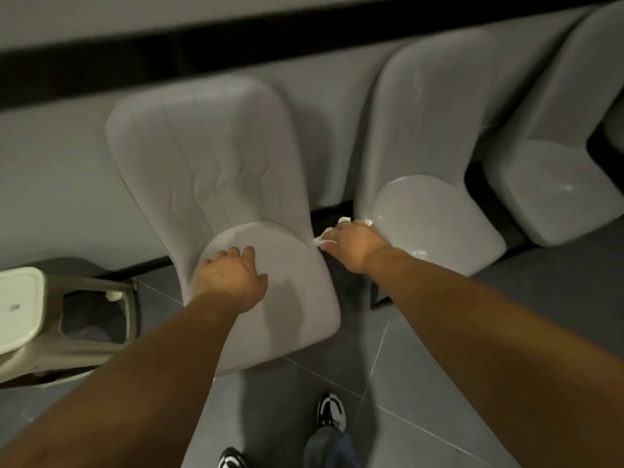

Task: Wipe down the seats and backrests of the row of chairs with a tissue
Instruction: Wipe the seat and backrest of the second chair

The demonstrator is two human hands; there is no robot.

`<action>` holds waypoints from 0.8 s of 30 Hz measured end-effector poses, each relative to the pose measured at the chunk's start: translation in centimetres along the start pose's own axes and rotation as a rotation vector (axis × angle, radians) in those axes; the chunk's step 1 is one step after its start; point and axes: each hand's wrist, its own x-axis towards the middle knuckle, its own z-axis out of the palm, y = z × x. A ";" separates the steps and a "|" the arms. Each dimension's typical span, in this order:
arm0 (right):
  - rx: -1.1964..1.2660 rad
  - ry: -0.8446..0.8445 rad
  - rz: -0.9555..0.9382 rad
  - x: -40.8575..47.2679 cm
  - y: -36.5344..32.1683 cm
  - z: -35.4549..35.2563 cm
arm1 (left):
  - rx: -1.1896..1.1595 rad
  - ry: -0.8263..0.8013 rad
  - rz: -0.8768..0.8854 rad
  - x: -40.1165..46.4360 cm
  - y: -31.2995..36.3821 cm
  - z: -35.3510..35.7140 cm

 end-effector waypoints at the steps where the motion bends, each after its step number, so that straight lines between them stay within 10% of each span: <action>1: 0.010 0.008 0.018 -1.3 1.4 -1.2 | -0.009 0.006 0.019 -0.2 1.3 -2.0; 13: 0.307 0.003 0.445 -9.3 13.3 -5.9 | 0.012 0.036 0.245 4.5 12.2 -14.5; 24: 0.378 0.136 0.457 -7.3 18.0 -10.0 | -0.016 0.009 0.262 9.6 11.2 -14.2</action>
